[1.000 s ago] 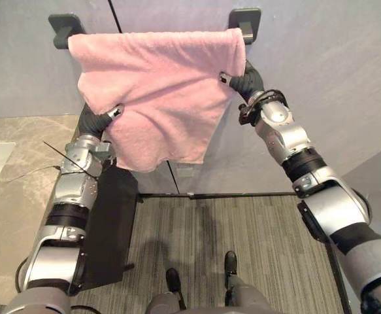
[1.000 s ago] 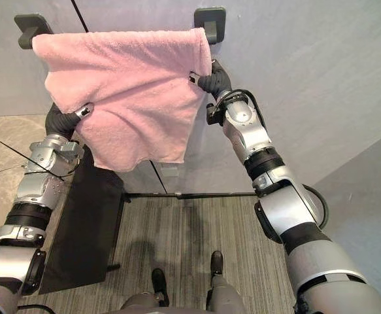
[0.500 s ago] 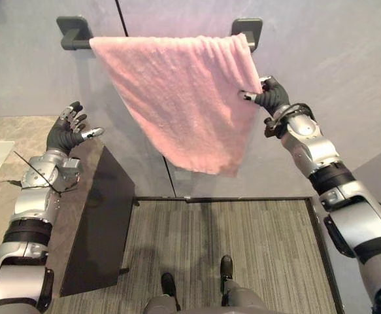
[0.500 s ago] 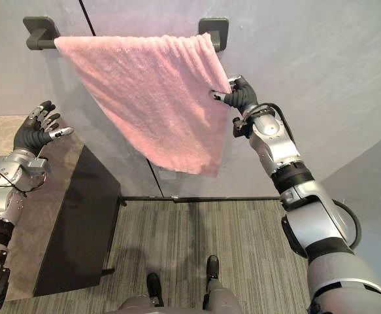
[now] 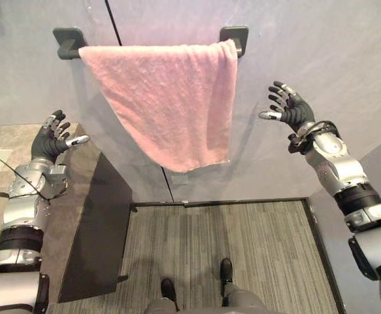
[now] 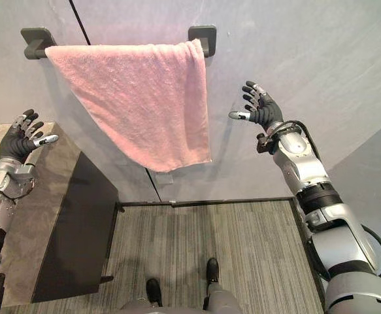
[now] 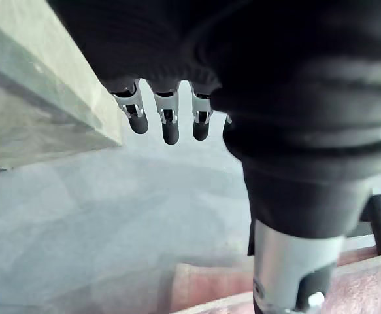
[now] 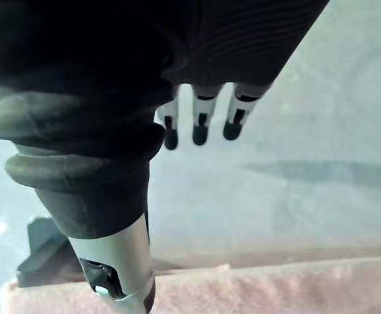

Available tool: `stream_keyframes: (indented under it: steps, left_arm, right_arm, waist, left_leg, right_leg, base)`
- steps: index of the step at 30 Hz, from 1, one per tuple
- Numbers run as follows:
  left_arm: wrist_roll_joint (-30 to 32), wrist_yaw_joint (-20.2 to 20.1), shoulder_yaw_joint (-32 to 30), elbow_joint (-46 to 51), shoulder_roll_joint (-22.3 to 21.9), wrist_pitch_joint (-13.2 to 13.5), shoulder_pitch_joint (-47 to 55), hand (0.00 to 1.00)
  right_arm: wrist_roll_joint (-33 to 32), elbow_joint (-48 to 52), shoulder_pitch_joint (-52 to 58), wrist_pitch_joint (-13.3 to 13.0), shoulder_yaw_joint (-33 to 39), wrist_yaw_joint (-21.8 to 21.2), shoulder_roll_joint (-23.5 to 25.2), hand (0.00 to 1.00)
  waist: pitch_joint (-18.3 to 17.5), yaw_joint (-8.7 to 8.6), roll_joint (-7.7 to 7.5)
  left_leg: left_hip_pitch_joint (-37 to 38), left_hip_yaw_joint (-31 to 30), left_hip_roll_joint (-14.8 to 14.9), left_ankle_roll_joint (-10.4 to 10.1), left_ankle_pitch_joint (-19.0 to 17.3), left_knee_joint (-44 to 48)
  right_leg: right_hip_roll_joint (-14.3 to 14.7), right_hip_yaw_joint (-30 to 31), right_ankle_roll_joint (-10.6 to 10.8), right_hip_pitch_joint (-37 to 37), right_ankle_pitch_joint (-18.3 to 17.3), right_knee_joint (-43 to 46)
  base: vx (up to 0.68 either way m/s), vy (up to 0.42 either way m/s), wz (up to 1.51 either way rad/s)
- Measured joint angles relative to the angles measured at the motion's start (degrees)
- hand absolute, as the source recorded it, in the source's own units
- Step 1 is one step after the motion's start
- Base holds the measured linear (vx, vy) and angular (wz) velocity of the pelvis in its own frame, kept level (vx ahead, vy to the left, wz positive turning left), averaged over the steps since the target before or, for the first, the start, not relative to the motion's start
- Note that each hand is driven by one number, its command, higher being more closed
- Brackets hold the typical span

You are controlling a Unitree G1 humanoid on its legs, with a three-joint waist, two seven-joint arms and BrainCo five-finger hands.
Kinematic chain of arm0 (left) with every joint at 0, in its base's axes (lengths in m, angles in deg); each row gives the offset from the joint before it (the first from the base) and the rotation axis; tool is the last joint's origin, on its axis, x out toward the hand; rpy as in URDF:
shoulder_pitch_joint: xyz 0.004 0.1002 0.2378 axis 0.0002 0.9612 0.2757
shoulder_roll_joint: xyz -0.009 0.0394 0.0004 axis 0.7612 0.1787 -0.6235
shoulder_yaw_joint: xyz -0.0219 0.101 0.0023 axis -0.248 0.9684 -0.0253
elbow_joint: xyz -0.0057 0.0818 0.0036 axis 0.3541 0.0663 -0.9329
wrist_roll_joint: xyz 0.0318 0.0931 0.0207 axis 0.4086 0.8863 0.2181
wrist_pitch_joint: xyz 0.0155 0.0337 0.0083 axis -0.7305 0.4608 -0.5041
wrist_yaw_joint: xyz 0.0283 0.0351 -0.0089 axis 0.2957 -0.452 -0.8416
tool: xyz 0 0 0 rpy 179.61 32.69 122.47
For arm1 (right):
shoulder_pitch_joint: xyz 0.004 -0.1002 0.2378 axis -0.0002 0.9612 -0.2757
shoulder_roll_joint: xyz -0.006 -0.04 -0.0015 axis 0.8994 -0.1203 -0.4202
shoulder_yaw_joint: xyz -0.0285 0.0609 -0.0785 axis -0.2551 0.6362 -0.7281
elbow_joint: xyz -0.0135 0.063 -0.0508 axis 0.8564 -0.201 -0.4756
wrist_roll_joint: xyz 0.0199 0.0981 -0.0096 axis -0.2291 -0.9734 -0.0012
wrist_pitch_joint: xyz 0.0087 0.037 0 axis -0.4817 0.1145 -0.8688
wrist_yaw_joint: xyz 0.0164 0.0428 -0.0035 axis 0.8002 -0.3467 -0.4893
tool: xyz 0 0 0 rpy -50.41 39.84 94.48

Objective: Organize washtable

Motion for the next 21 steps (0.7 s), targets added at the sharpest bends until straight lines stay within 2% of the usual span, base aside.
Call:
stream_keyframes:
  steps: [4, 7, 9, 11, 13, 17, 18, 19, 21]
  left_arm:
    - [1.4, 3.5, -4.3, 2.0, 0.1, 0.2, 0.0, 0.00]
    - [1.5, 7.1, -7.4, 7.8, 0.1, 1.2, -0.2, 0.00]
    - [1.6, 10.0, -7.9, 12.4, -0.1, 2.7, -0.4, 0.00]
    - [1.8, 11.9, -8.2, 16.9, -1.4, 3.7, -0.6, 0.00]
    - [1.8, 13.1, -8.2, 22.6, -3.3, 5.4, -0.6, 0.00]
    - [1.3, 12.9, -5.0, 31.2, -3.3, 7.4, -2.7, 0.00]
    - [1.3, 12.0, -3.2, 33.4, -3.3, 7.8, -2.9, 0.00]
    - [1.2, 9.8, 1.2, 36.6, -3.3, 8.3, -2.8, 0.00]
    - [0.1, 7.7, 4.6, 38.5, -3.1, 8.3, -2.7, 0.00]
  right_arm:
    - [0.0, 5.5, 2.0, -0.6, 5.7, 1.9, -0.1, 0.00]
    - [0.1, 13.7, 2.1, -3.0, 8.9, 3.8, 0.5, 0.00]
    - [0.2, 19.0, 2.1, -5.6, 9.0, 4.6, 1.6, 0.00]
    - [0.2, 22.5, 2.1, -7.0, 8.5, 4.9, 4.4, 0.00]
    - [0.2, 24.8, 1.7, -8.5, 5.3, 4.7, 7.8, 0.00]
    - [0.0, 26.7, 0.1, -8.8, -4.6, 1.8, 10.3, 0.00]
    - [-0.1, 26.7, -0.3, -8.7, -7.8, 0.8, 10.7, 0.00]
    - [-0.3, 26.8, -0.6, -8.3, -12.8, -1.5, 10.8, 0.00]
    - [-1.2, 26.8, -0.7, -7.8, -15.4, -2.9, 11.0, 0.00]
  waist:
    - [-0.9, -0.08, 0.18]
    - [-1.0, -0.16, 0.22]
    - [-1.3, -0.27, 0.22]
    - [-2.7, -0.05, 0.32]
    - [-4.6, 0.14, 0.60]
    - [-5.0, 0.25, 0.69]
    - [-5.1, 0.27, 0.91]
    - [-5.6, 0.32, 1.51]
    - [-5.9, 0.37, 1.93]
  left_leg:
    - [0.0, -0.3, 0.0, 0.0, 0.0, 0.0]
    - [0.0, -0.6, 0.0, 0.0, 0.0, 0.0]
    - [0.0, -1.1, 0.1, 0.0, 0.0, 0.0]
    - [-0.1, -1.2, 0.0, 0.2, 0.1, -0.1]
    - [0.3, -1.2, 0.0, 0.2, 0.2, -0.1]
    - [0.5, -1.1, 0.0, 0.2, 0.1, -0.4]
    - [0.5, -1.1, 0.0, 0.2, 0.1, -0.4]
    - [0.5, -1.2, 0.0, 0.1, 0.1, -0.4]
    - [0.6, -1.6, 0.0, 0.1, 0.1, -0.4]
  right_leg:
    - [0.0, -0.3, -0.1, 0.1, -0.1, 0.0]
    - [-0.1, -0.6, -0.1, 0.3, -0.1, 0.0]
    - [-0.1, -1.1, -0.2, 0.5, -0.2, 0.0]
    - [-0.1, -1.4, -0.1, 0.6, -0.5, 0.0]
    - [-0.1, -1.6, -0.1, 1.1, -0.8, 0.0]
    - [-0.1, -1.7, -0.5, 1.4, -1.1, 0.0]
    - [-0.1, -1.9, -0.5, 1.5, -1.2, 0.0]
    - [-0.2, -2.3, -0.5, 1.7, -1.3, 0.0]
    - [-0.2, -2.7, -0.5, 2.0, -1.4, 0.0]
  base:
    - [0.01, 0.017, 0.02]
    - [0.01, 0.028, 0.06]
    - [0.02, 0.026, 0.11]
    - [0.03, 0.025, 0.07]
    - [0.05, 0.034, 0.03]
    - [0.01, 0.012, 0.02]
    - [0.00, 0.019, 0.12]
    - [0.01, 0.020, 0.12]
    - [0.02, 0.018, 0.13]
